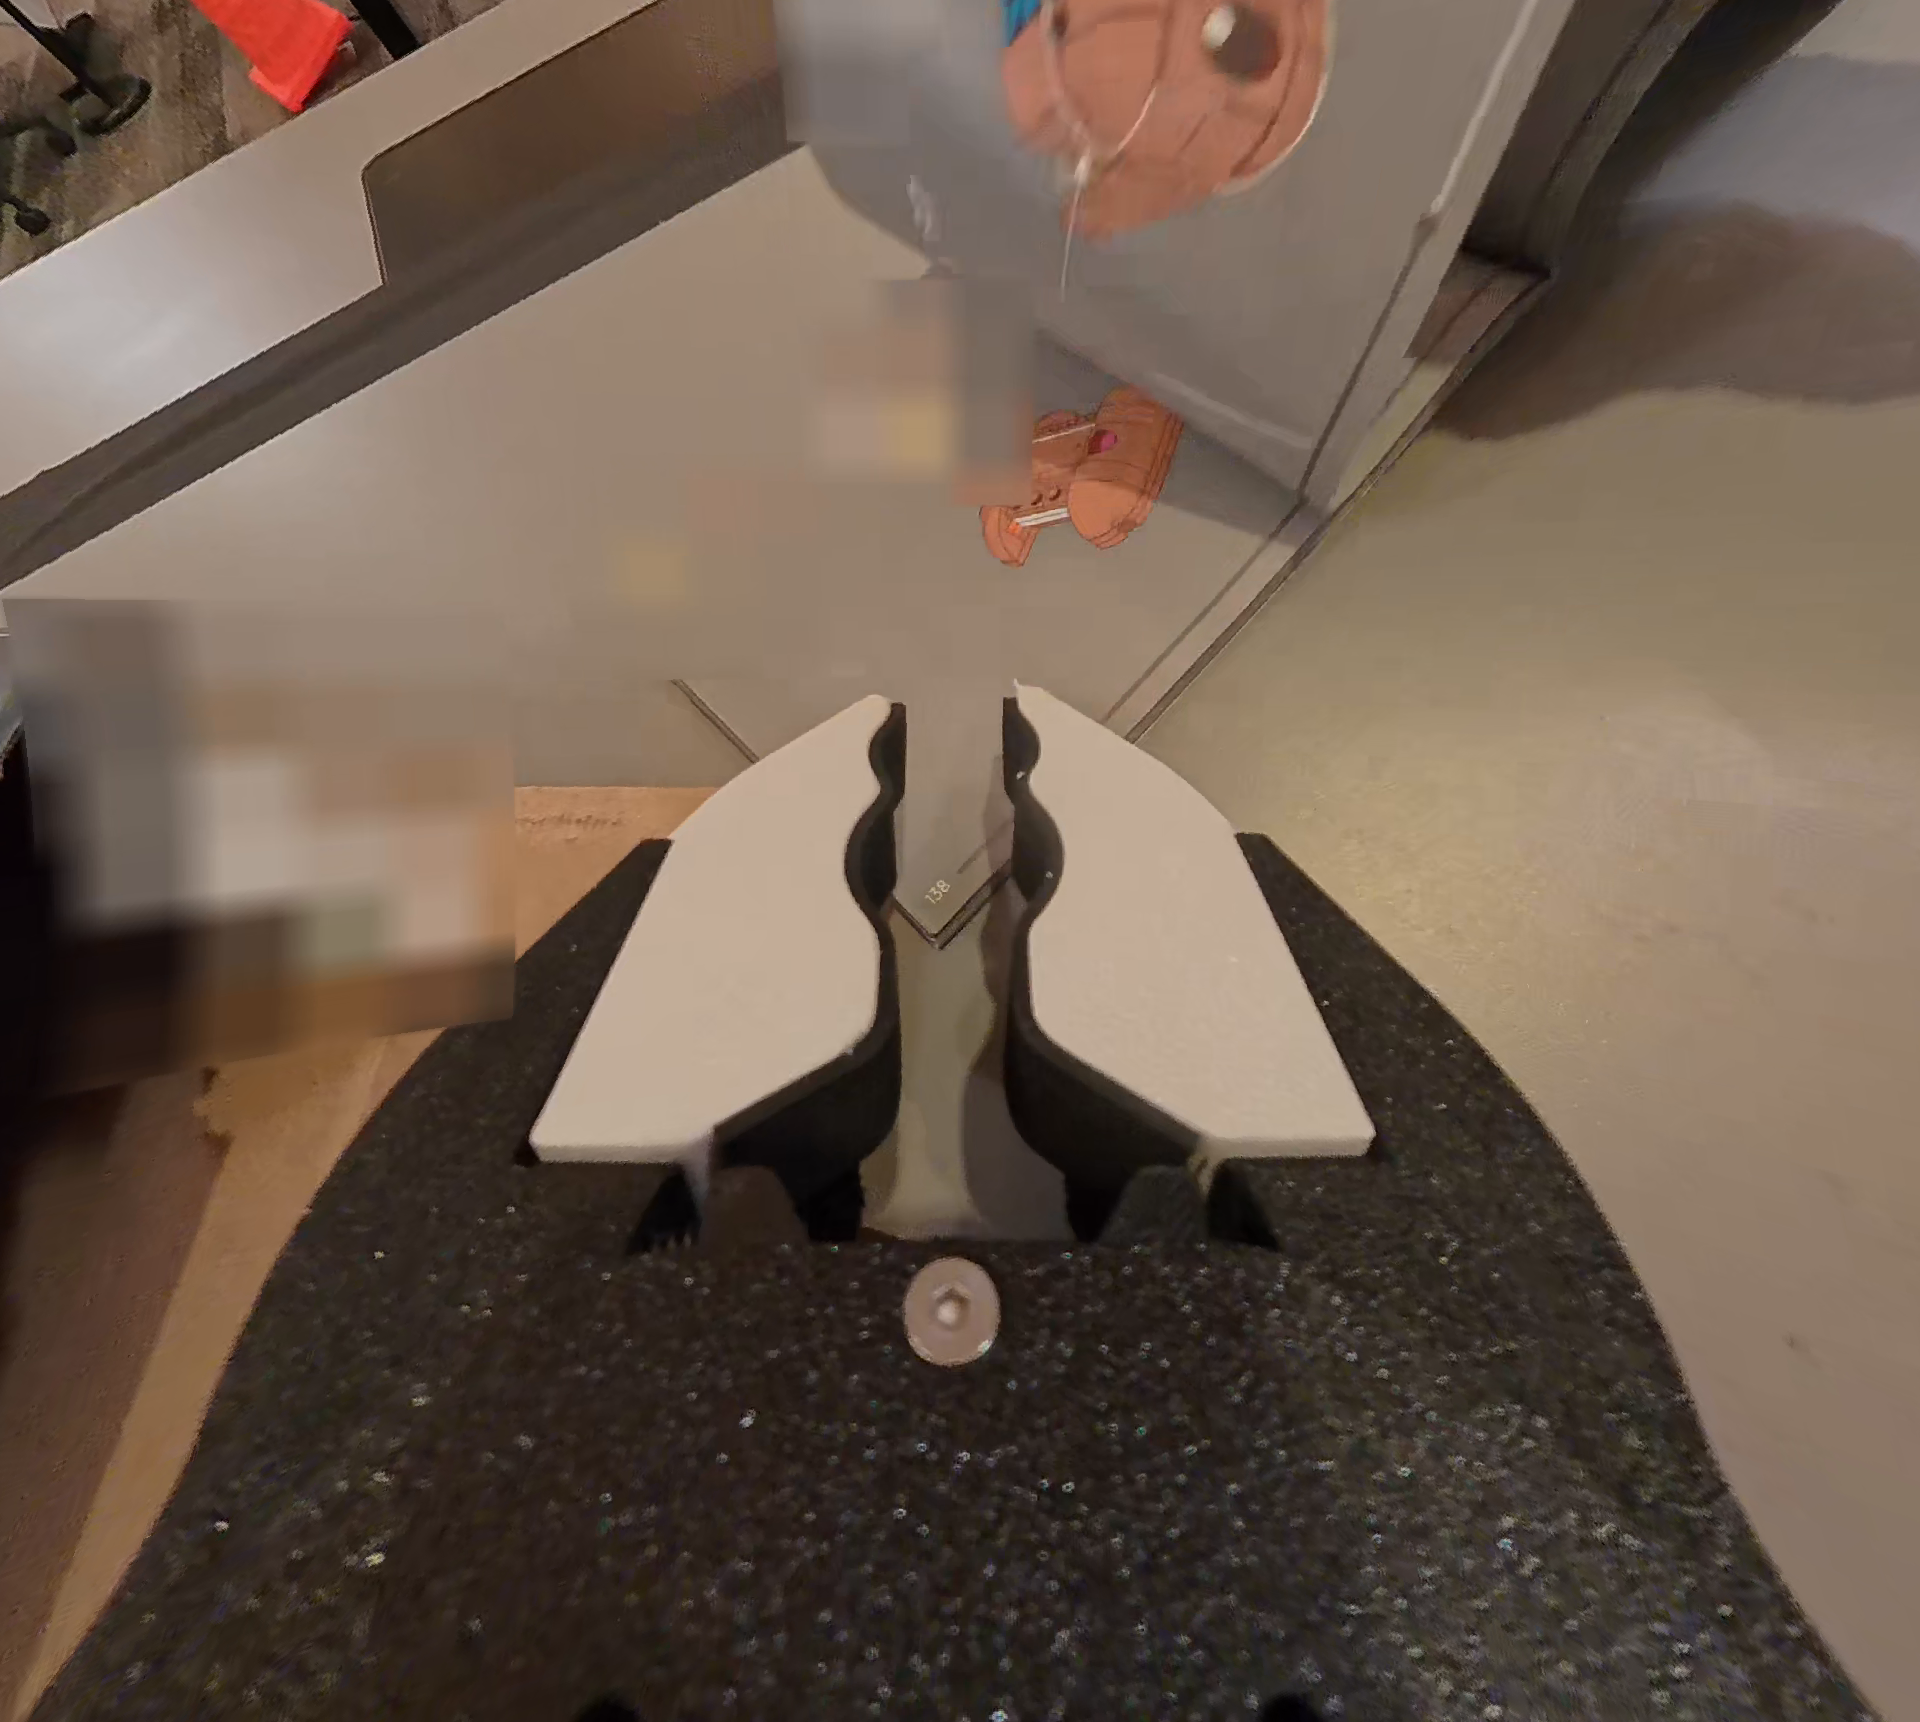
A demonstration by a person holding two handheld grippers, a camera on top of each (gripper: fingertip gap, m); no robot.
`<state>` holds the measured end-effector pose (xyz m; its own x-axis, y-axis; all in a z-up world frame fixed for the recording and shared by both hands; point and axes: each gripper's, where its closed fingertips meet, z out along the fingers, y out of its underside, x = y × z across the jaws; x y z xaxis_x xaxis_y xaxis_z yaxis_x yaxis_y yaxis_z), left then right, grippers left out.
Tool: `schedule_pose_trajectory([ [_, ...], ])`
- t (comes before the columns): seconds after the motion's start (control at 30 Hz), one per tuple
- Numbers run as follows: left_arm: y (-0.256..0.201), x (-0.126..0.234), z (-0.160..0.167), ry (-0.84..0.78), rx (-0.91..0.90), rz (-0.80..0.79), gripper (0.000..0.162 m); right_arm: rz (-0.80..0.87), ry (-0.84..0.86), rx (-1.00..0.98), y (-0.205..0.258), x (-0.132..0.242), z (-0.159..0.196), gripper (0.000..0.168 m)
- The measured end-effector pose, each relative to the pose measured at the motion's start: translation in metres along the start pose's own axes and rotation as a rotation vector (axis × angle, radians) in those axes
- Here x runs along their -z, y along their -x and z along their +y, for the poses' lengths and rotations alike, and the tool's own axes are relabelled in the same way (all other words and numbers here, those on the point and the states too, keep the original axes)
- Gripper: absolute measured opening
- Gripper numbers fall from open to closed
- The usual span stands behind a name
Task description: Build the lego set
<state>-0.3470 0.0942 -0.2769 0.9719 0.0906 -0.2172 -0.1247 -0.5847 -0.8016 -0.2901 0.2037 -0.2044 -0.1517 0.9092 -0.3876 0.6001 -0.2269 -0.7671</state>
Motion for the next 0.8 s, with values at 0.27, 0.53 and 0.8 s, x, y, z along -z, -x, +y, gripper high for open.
schedule_pose_trajectory([
  [0.27,0.0,0.0,0.0,-0.003,-0.002,-0.006,0.017,0.056,-0.06,-0.083,-0.04,0.039,0.018,0.0],
  [0.53,0.0,0.002,0.0,-0.01,0.004,0.004,0.017,0.102,-0.059,-0.106,-0.053,0.047,0.024,0.0],
  [0.8,0.0,0.003,0.0,-0.012,0.003,0.009,0.017,0.227,-0.044,-0.168,-0.076,0.056,0.04,0.0],
])
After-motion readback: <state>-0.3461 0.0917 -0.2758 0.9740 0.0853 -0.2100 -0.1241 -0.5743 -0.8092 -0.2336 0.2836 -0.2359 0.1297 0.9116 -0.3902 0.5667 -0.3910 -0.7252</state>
